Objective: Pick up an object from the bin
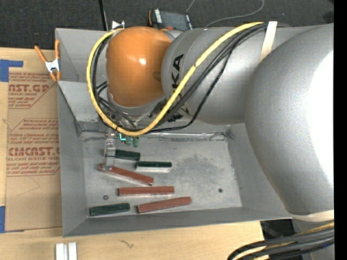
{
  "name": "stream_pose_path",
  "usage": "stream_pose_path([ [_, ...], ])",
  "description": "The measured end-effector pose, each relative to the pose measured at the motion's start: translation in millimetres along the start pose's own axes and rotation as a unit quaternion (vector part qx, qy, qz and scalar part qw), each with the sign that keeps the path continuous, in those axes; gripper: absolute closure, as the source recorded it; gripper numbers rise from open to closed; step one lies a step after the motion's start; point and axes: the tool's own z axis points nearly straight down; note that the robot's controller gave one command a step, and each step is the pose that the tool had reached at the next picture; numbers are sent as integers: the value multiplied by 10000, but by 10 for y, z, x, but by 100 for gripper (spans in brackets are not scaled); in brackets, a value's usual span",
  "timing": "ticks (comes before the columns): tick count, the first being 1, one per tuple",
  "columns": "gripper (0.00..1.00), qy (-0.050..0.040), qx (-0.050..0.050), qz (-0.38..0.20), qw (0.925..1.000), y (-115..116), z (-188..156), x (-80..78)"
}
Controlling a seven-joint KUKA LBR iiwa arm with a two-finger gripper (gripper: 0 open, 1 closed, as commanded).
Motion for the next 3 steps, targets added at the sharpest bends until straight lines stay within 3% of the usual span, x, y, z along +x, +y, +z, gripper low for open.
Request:
stream_pose_path([
  [1,0,-7,10,1335,9911,-814,1294,1],
  [2,0,-37,-15,2208,9753,-760,955,65],
  [3,0,-36,-10,2828,9592,-872,961,-63],
])
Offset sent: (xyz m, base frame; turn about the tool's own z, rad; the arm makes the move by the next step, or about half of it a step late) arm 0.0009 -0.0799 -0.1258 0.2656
